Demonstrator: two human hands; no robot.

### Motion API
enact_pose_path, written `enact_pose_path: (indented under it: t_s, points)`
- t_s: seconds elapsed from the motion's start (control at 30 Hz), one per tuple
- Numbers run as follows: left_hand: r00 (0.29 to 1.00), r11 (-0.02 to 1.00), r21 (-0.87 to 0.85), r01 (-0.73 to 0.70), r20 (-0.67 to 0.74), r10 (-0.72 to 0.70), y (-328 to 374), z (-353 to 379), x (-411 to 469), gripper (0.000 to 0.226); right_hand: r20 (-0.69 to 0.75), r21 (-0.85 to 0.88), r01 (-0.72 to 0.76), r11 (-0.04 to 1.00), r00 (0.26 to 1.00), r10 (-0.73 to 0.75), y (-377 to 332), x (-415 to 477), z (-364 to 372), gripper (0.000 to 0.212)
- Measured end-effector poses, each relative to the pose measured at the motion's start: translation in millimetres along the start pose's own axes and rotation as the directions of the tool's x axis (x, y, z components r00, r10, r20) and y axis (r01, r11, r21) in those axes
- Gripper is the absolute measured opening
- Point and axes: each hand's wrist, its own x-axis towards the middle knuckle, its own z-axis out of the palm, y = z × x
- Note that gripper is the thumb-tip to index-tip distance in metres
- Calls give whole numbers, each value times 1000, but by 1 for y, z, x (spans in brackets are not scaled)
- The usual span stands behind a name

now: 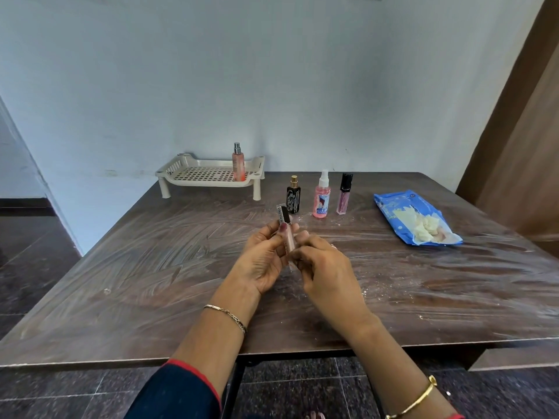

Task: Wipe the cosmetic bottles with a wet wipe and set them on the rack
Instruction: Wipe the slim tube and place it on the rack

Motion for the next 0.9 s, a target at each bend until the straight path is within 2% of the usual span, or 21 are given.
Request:
enact_pose_path:
  t_s: [0.3,0.4,0.53,0.63,0.77,0.9]
  points:
    - [999,994,-108,26,25,-23,1,1,-1,21,66,29,11,1000,998,-13,-1,1,-7,19]
    - [999,991,-131,21,46,-15,-2,2,-1,37,14,-6,2,1000,1000,-2,-4,12,-9,19]
    - [995,986,-167,23,104,-6,-3,-1,0,33,-56,-43,-7,999,998,5,-6,37,-12,16]
    - [990,988,-157,12,140,11,-1,-1,0,39,-97,-79,-21,997,995,14,-5,53,-13,17]
    - [991,988,-156,2,129,18,-1,-3,0,37,-176,-69,-12,998,984,-1,-5,53,-13,16]
    - [992,973,-229,17,126,13,0,-2,-1,27,-112,-99,39,994,992,-50,-8,37,-5,17]
